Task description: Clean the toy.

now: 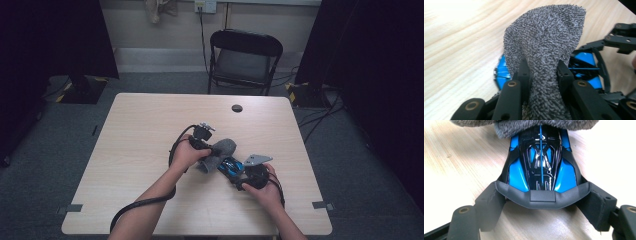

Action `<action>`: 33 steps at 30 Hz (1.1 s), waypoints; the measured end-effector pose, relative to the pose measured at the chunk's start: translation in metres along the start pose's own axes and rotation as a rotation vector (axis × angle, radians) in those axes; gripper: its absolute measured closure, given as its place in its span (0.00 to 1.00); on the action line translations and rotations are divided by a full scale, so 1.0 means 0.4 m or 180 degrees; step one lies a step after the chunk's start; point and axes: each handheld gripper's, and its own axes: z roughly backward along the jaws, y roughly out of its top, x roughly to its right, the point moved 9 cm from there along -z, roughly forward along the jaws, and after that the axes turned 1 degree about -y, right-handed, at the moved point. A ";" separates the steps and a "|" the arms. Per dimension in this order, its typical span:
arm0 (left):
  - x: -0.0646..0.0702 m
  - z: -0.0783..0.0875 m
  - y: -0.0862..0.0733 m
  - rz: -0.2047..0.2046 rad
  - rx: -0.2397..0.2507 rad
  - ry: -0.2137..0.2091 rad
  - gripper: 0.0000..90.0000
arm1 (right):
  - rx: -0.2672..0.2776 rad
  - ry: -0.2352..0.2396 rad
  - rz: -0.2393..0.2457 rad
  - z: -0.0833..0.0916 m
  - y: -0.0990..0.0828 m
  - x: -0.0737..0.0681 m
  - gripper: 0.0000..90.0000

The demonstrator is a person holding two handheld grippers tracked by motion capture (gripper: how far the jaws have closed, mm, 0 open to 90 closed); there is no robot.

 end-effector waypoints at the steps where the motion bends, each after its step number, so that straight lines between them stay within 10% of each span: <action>1: -0.012 0.000 0.000 0.0040 0.0019 0.0020 0.79 | 0.0000 -0.0001 0.0001 0.000 0.000 0.000 0.28; 33: -0.146 0.021 -0.026 0.0250 -0.0011 0.0437 0.79 | 0.0000 -0.0001 0.0001 0.000 0.000 0.000 0.28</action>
